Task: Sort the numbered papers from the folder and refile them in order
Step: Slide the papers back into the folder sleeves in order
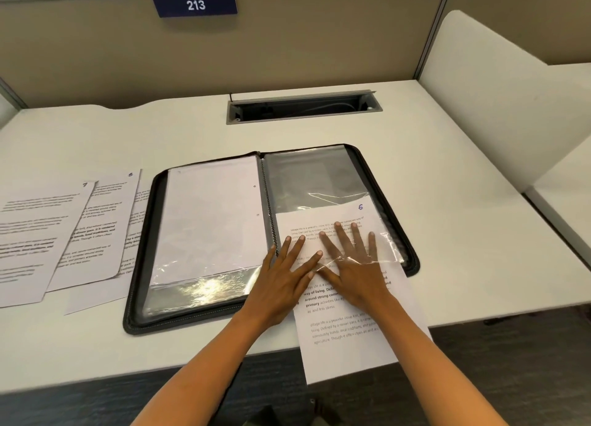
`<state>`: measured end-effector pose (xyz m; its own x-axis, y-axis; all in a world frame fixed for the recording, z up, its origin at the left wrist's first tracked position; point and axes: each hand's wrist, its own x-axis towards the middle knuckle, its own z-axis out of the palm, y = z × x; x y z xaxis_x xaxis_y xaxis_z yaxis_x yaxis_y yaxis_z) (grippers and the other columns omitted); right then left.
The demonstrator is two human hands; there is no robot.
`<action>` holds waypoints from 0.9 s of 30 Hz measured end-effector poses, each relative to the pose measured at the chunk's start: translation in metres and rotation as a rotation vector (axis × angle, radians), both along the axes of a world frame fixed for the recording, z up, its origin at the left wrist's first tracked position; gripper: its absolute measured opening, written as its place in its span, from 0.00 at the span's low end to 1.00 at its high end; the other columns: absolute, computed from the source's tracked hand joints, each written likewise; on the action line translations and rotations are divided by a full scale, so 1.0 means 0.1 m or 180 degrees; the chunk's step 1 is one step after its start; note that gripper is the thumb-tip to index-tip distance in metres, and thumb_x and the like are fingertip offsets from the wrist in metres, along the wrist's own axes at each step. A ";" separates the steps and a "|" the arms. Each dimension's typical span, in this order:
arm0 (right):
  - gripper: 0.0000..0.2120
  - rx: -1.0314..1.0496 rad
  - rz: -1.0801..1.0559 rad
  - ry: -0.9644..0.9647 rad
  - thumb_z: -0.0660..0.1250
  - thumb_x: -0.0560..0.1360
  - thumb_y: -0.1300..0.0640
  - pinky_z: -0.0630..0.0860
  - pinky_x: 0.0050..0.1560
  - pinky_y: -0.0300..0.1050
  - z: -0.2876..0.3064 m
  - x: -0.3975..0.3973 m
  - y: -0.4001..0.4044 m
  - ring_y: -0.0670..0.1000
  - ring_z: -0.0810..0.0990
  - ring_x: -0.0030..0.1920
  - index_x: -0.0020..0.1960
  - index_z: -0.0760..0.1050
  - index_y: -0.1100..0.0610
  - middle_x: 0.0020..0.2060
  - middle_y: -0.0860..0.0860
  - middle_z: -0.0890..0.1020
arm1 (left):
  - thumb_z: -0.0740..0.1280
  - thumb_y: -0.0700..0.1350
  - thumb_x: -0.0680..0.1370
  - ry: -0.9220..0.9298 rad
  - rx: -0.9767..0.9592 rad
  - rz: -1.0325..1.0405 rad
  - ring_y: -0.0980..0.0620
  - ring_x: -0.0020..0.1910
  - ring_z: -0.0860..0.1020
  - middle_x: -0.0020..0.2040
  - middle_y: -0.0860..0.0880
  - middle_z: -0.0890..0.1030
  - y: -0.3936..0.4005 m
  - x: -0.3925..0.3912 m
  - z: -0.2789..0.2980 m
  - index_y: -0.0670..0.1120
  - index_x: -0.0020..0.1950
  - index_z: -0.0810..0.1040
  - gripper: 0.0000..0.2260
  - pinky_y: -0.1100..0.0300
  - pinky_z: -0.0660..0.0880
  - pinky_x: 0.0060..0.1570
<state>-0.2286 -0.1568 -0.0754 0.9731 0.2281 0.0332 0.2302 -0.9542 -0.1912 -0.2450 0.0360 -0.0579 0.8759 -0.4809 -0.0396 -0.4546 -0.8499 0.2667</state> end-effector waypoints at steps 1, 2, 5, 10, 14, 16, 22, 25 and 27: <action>0.35 0.0000 0.0052 0.0009 0.40 0.77 0.30 0.46 0.70 0.63 0.00 0.04 -0.01 0.62 0.55 0.75 0.76 0.55 0.48 0.75 0.55 0.58 | 0.27 0.65 0.74 0.0028 0.0016 -0.0005 0.53 0.74 0.33 0.76 0.53 0.38 0.00 0.00 0.01 0.63 0.73 0.41 0.28 0.54 0.34 0.73; 0.35 0.0023 0.0083 -0.0012 0.40 0.77 0.30 0.47 0.70 0.62 0.01 0.06 -0.02 0.62 0.56 0.74 0.76 0.55 0.49 0.75 0.56 0.59 | 0.27 0.65 0.74 0.0045 0.0013 -0.0004 0.54 0.74 0.33 0.76 0.54 0.37 0.00 -0.01 0.02 0.64 0.73 0.40 0.28 0.55 0.34 0.72; 0.34 0.0315 0.0015 -0.0076 0.42 0.77 0.31 0.48 0.74 0.59 0.06 -0.06 -0.04 0.59 0.56 0.75 0.75 0.59 0.51 0.75 0.56 0.61 | 0.26 0.65 0.73 0.0087 0.0010 -0.0005 0.54 0.74 0.32 0.76 0.54 0.36 -0.01 -0.01 0.03 0.64 0.73 0.38 0.27 0.54 0.33 0.72; 0.28 0.0270 0.0154 -0.0336 0.48 0.79 0.36 0.55 0.71 0.57 0.05 -0.61 -0.05 0.57 0.63 0.73 0.72 0.65 0.50 0.71 0.54 0.69 | 0.29 0.65 0.75 0.0047 -0.0067 -0.0056 0.54 0.74 0.33 0.77 0.55 0.37 0.01 0.01 -0.01 0.66 0.72 0.37 0.24 0.54 0.33 0.72; 0.31 -0.0047 0.0057 -0.0176 0.44 0.79 0.34 0.52 0.70 0.59 0.04 -0.50 0.00 0.57 0.58 0.74 0.75 0.60 0.49 0.73 0.54 0.65 | 0.28 0.66 0.75 0.0048 -0.0097 -0.0077 0.54 0.74 0.33 0.76 0.55 0.36 0.02 0.01 -0.03 0.71 0.69 0.33 0.22 0.54 0.32 0.71; 0.32 -0.0081 0.0025 -0.0032 0.42 0.78 0.33 0.48 0.71 0.59 0.08 -0.35 0.04 0.57 0.55 0.75 0.76 0.59 0.48 0.75 0.53 0.60 | 0.28 0.66 0.74 0.0057 -0.0094 -0.0082 0.53 0.74 0.33 0.76 0.55 0.36 0.01 0.00 -0.02 0.70 0.70 0.34 0.23 0.54 0.32 0.71; 0.33 -0.0112 0.0128 0.0143 0.37 0.79 0.35 0.50 0.69 0.60 0.08 0.06 0.08 0.63 0.62 0.72 0.75 0.60 0.52 0.73 0.56 0.64 | 0.27 0.65 0.74 0.0022 0.0007 -0.0041 0.52 0.75 0.34 0.76 0.54 0.38 0.00 0.01 -0.01 0.65 0.72 0.37 0.26 0.52 0.34 0.72; 0.33 0.0008 0.0068 -0.0056 0.39 0.80 0.37 0.55 0.72 0.62 0.07 0.08 0.07 0.64 0.66 0.70 0.72 0.66 0.55 0.71 0.59 0.68 | 0.26 0.65 0.74 0.0032 0.0013 -0.0047 0.52 0.75 0.35 0.76 0.54 0.38 -0.01 0.00 0.00 0.65 0.72 0.38 0.26 0.52 0.33 0.72; 0.30 0.0253 -0.0070 -0.0274 0.45 0.80 0.38 0.61 0.70 0.62 0.12 -0.08 0.08 0.62 0.69 0.69 0.69 0.71 0.56 0.68 0.59 0.72 | 0.27 0.65 0.74 0.0035 0.0004 -0.0045 0.52 0.75 0.35 0.76 0.54 0.37 -0.01 0.00 -0.01 0.65 0.73 0.38 0.26 0.53 0.32 0.71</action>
